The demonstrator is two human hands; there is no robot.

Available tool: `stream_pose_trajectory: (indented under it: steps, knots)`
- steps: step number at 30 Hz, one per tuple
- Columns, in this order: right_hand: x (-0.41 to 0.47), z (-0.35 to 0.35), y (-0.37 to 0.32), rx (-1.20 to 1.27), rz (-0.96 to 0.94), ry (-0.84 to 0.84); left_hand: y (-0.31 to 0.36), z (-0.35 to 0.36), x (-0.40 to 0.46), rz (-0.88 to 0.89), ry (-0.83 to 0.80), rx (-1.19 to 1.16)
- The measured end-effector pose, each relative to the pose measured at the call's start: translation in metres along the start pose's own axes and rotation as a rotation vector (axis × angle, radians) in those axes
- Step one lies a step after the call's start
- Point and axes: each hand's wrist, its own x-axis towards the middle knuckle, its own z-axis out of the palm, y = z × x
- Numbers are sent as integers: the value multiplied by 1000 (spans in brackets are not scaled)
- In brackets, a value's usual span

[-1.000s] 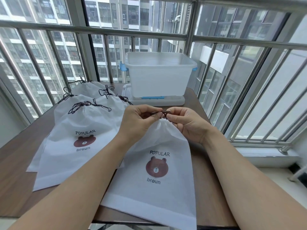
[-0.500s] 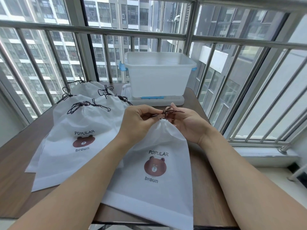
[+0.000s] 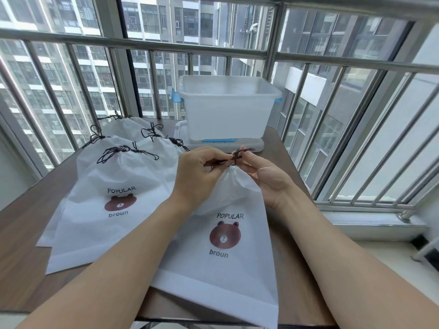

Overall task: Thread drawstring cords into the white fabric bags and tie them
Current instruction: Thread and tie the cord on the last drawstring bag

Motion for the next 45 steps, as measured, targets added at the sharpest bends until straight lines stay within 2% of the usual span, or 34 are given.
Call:
stream_pose_trajectory:
  steps: [4, 7, 10, 13, 15, 17, 21, 25, 27, 29, 31, 34, 39, 42, 45]
  knots:
    - [-9, -6, -13, -60, 45, -96, -2, -3, 0, 42, 15, 55]
    - [-12, -2, -18, -318, 89, -61, -5, -5, 1, 82, -32, 67]
    - [-20, 5, -23, -660, -10, -53, -8, -4, -1, 70, -122, 68]
    - [-25, 0, -25, -951, -170, -42, -5, -3, -2, -135, -202, -61]
    - [-26, -3, -25, -1023, -213, -50, -2, -3, -2, -306, -231, -208]
    - [-25, -2, -25, -1102, -289, -71, -1, -3, -1, -404, -233, -282]
    - [-19, 0, -19, -1279, -473, -77, -4, -3, 1, -554, -161, -413]
    - [-12, 4, -11, -1464, -556, -18, -6, -6, 3, -549, -92, -416]
    - [-10, 6, -11, -1430, -571, 44, -5, -7, 4, -555, -84, -484]
    - [-8, 5, -11, -1237, -533, 52, -3, -8, 4, -565, -84, -488]
    - [-7, 6, -8, -1056, -469, 17, -2, -7, 3, -520, -115, -392]
    - [-6, 10, -3, -917, -421, -27, -1, -6, 0, -426, -150, -263]
    - [-1, 9, 4, -1084, -455, 36, -4, -8, 2, -393, -143, -110]
    - [0, 10, 4, -1141, -474, 58, -3, -9, 0, -506, -181, -176]
    - [-1, 10, 3, -1095, -436, 35, -5, -9, -1, -518, -215, -187]
